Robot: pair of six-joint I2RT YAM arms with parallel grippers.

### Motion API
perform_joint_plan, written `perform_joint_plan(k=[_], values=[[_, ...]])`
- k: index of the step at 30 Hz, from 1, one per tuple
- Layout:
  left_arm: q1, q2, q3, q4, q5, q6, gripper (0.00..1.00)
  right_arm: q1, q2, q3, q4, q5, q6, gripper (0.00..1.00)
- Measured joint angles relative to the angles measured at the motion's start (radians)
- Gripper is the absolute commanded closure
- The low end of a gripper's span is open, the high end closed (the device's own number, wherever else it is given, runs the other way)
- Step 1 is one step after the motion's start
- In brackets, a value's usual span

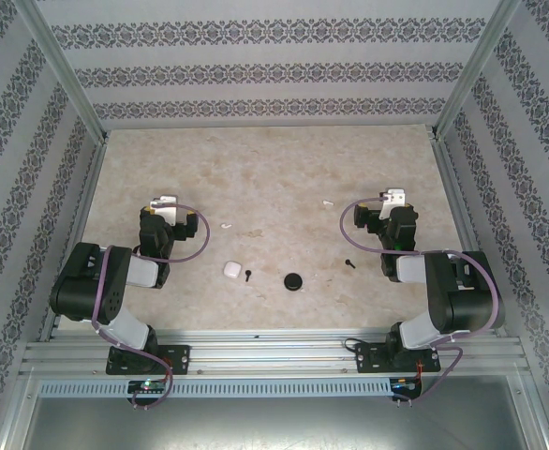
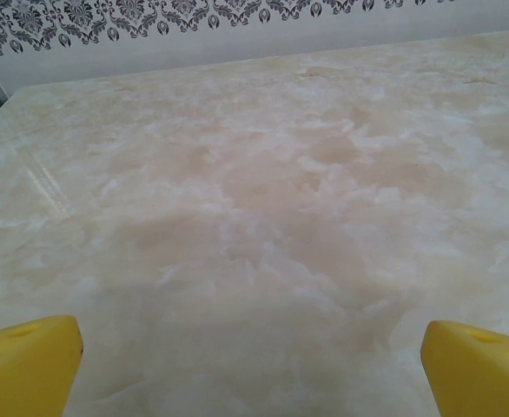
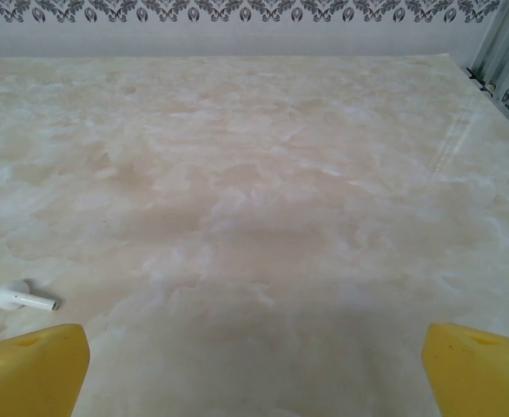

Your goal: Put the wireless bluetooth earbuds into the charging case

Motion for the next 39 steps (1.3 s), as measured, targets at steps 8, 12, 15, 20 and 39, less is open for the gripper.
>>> perform_joint_plan(k=[8,12,15,20,39], values=[[0.014,0.0,0.007,-0.031,0.008,-0.013,0.0,0.0,0.0,0.0,0.0,0.0,0.0,0.02],[0.014,-0.004,0.001,-0.029,0.023,-0.013,0.0,0.0,-0.002,0.003,-0.013,-0.003,-0.001,0.02],[0.014,-0.052,-0.03,-0.033,0.03,-0.014,0.0,0.0,-0.031,0.029,-0.095,-0.008,-0.001,0.02],[0.014,-0.268,-0.022,-0.205,-0.043,-0.079,0.0,0.002,-0.171,0.199,-0.445,-0.01,0.035,0.02],[0.013,-0.371,0.58,-1.491,0.029,-0.454,0.0,0.507,-0.172,0.666,-1.633,-0.066,0.317,0.08]])
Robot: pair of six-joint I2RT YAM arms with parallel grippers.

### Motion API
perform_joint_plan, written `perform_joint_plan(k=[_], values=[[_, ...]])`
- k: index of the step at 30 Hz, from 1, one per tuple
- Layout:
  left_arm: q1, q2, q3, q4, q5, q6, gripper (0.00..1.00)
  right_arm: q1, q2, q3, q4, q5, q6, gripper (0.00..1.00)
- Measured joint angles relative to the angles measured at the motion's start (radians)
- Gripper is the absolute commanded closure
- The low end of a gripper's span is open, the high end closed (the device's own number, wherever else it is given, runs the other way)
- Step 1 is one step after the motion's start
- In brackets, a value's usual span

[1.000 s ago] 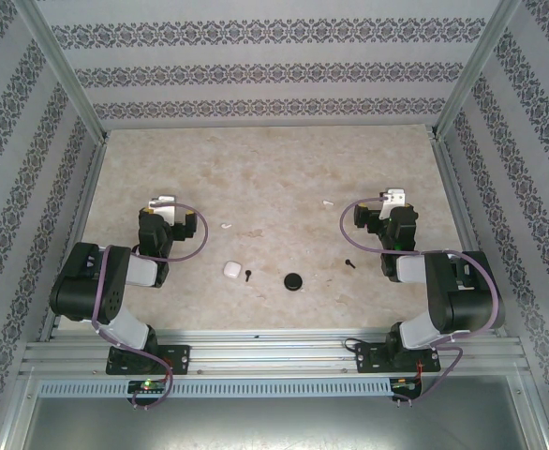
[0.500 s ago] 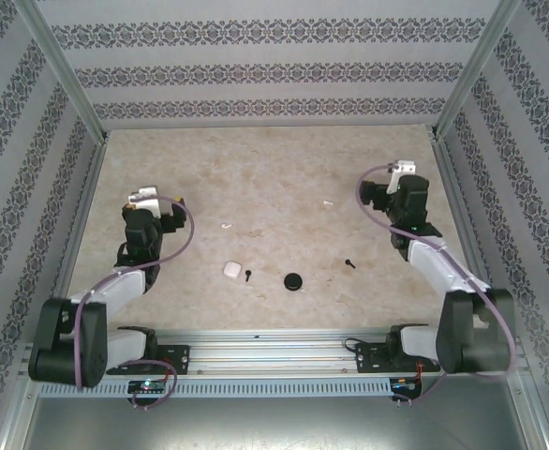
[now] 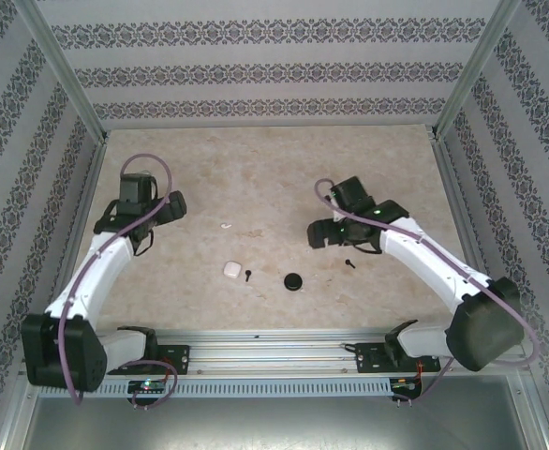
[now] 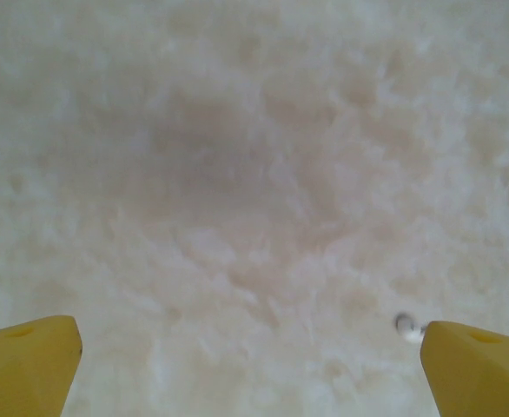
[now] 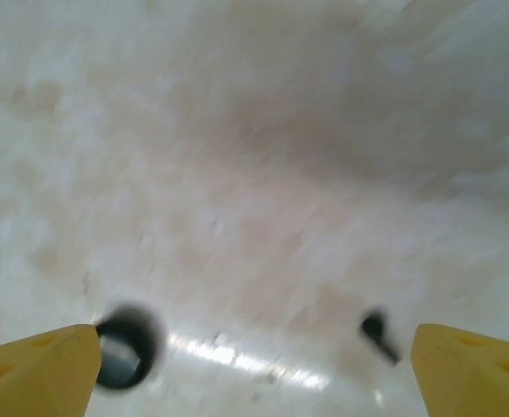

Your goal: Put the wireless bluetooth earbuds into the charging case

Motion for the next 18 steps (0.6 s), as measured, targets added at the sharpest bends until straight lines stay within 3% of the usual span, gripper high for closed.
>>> perform_joint_plan(k=[3,7,12,18], values=[[-0.049,0.074,0.053,-0.118,0.011,-0.057,0.0,0.097,0.035,0.015,-0.066,0.002,0.05,0.08],[-0.204,0.101,0.06,-0.19,0.009,-0.152,0.0,0.192,0.084,0.016,-0.106,-0.005,0.102,0.14],[-0.37,0.117,0.057,-0.192,0.011,-0.253,0.0,0.246,0.163,0.016,-0.107,-0.029,0.164,0.18],[-0.534,0.179,0.082,-0.202,-0.04,-0.251,0.0,0.281,0.278,0.024,-0.088,-0.047,0.21,0.23]])
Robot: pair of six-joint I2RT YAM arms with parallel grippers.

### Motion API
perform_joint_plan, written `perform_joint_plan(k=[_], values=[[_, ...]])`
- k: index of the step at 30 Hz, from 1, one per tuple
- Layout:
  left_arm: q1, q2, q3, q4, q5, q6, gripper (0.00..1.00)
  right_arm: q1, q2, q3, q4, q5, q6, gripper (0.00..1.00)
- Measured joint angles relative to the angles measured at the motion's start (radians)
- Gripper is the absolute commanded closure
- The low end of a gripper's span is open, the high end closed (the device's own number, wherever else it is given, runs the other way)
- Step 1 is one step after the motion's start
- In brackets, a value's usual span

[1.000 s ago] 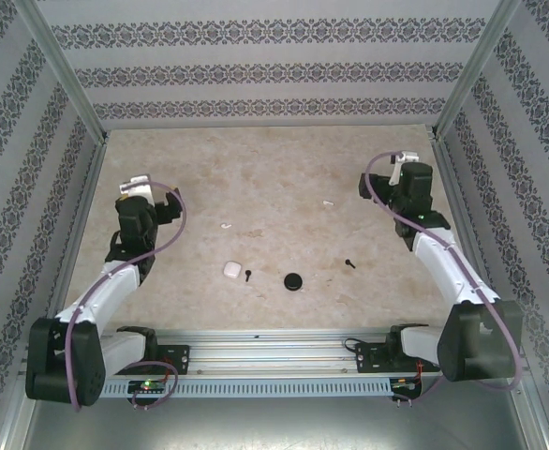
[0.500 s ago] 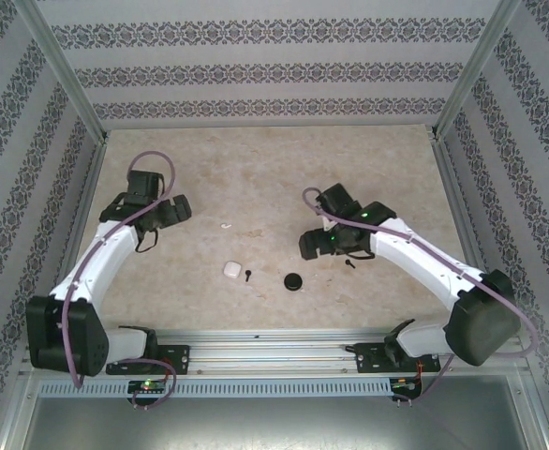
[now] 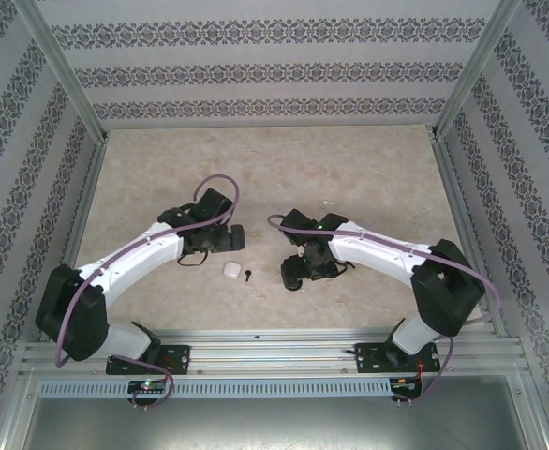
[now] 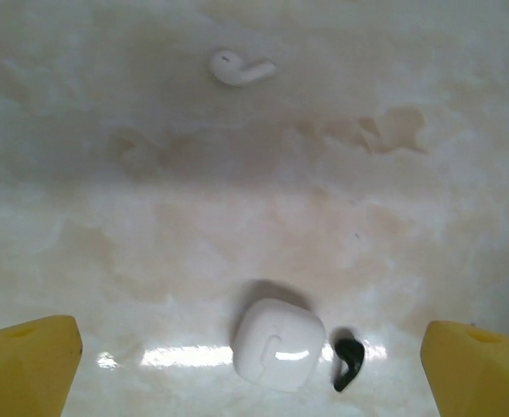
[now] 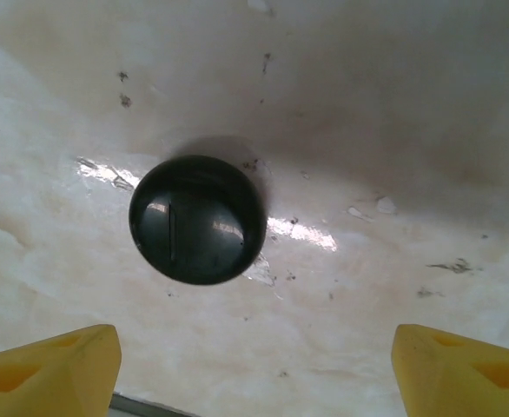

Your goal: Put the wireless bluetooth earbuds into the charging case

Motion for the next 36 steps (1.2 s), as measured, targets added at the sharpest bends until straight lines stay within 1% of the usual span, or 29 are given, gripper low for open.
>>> perform_joint_plan(k=[2,4,8,14,24,31,36], values=[[-0.042,-0.016,0.0,0.02,-0.004,0.023,0.0,0.005,0.061,0.03,-0.006,-0.003,0.006,0.23],[-0.062,-0.037,0.0,0.043,0.0,0.046,0.0,0.006,0.127,0.076,-0.008,-0.004,0.011,0.23],[-0.063,-0.057,0.0,0.078,0.002,0.09,0.02,0.021,0.208,0.14,-0.006,-0.004,0.019,0.24],[-0.063,-0.08,-0.039,0.11,0.025,0.118,0.05,0.035,0.25,0.163,-0.006,-0.007,0.028,0.27],[-0.063,-0.169,-0.116,0.164,0.023,0.12,0.07,0.036,0.304,0.18,-0.017,-0.011,0.044,0.41],[-0.063,-0.321,-0.229,0.221,0.001,0.124,0.13,0.027,0.304,0.182,-0.024,-0.01,0.053,0.54],[-0.063,-0.403,-0.269,0.251,-0.015,0.146,0.14,-0.002,0.282,0.158,0.002,-0.051,0.081,0.59]])
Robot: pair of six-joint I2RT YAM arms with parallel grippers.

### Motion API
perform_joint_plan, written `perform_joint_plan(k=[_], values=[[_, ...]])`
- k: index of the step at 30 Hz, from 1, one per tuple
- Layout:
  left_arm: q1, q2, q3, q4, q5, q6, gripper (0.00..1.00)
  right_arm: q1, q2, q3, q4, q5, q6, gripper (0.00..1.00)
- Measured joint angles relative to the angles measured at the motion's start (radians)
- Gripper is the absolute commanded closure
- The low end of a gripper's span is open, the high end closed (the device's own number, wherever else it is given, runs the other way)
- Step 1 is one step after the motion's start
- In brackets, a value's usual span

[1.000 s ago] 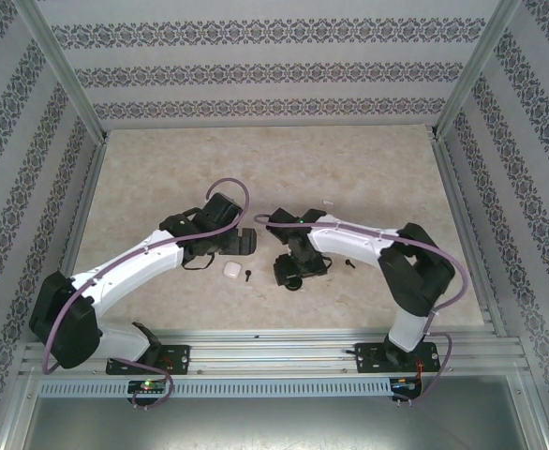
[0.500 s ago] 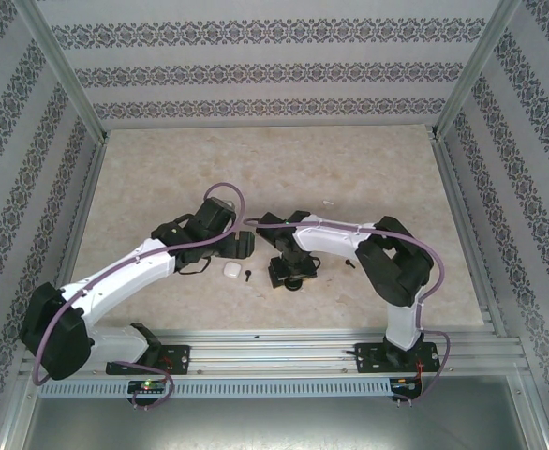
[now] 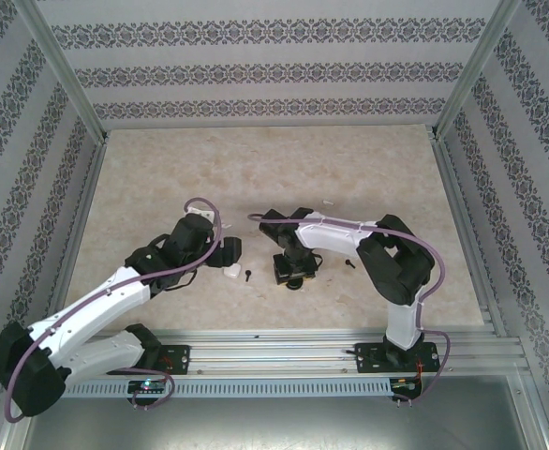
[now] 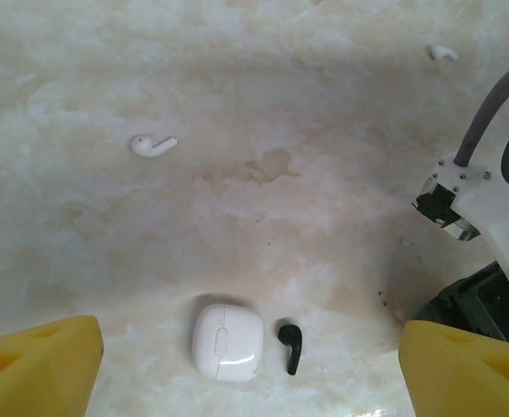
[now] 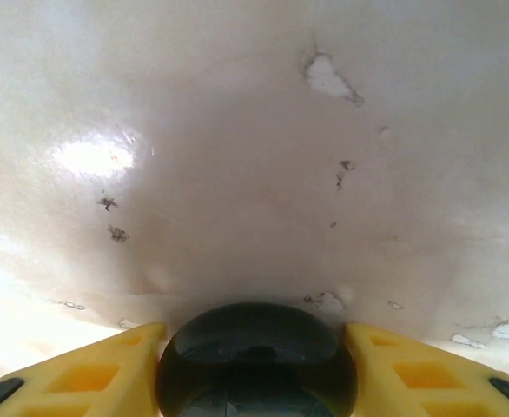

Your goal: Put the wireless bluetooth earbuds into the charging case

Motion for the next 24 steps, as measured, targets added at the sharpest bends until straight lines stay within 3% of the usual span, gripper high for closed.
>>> perform_joint_plan(k=[7,13,24], values=[[0.0,-0.015,0.0,0.025,0.034,0.067,0.18,-0.047,-0.043,-0.043,0.09,-0.085,0.053,0.61],[0.0,-0.023,0.0,0.108,0.125,0.131,0.26,-0.088,-0.108,-0.048,0.13,-0.111,0.082,0.63],[0.0,-0.028,-0.034,0.28,0.256,0.19,0.32,-0.187,-0.289,-0.056,0.21,-0.168,0.193,0.63]])
